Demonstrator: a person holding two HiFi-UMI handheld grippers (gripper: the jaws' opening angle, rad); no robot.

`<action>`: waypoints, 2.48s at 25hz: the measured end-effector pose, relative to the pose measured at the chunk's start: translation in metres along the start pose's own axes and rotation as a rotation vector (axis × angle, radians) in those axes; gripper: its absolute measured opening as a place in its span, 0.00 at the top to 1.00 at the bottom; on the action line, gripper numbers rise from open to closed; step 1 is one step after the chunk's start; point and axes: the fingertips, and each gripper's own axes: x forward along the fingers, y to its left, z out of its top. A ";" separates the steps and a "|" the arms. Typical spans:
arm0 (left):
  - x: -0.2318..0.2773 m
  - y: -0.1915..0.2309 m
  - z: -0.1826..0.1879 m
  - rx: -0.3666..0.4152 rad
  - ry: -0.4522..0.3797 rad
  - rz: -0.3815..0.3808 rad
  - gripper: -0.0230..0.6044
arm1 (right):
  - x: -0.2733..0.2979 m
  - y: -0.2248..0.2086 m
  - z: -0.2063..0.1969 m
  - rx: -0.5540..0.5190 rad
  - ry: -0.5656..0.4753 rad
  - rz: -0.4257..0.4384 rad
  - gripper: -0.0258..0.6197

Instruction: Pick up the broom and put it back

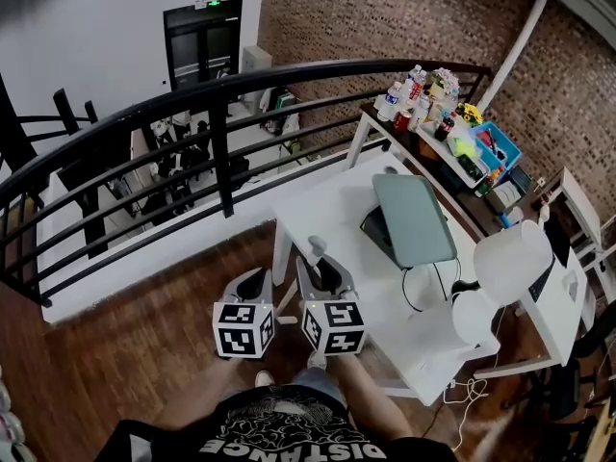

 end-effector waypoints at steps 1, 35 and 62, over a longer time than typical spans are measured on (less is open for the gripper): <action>0.000 0.000 -0.001 0.000 0.001 -0.001 0.96 | 0.001 0.000 -0.002 -0.002 0.002 -0.004 0.81; 0.003 0.006 -0.029 0.034 0.089 -0.002 0.96 | 0.042 -0.047 -0.143 0.077 0.180 -0.181 0.81; 0.015 0.004 -0.035 0.027 0.114 -0.013 0.96 | 0.064 -0.103 -0.142 0.065 0.204 -0.271 0.81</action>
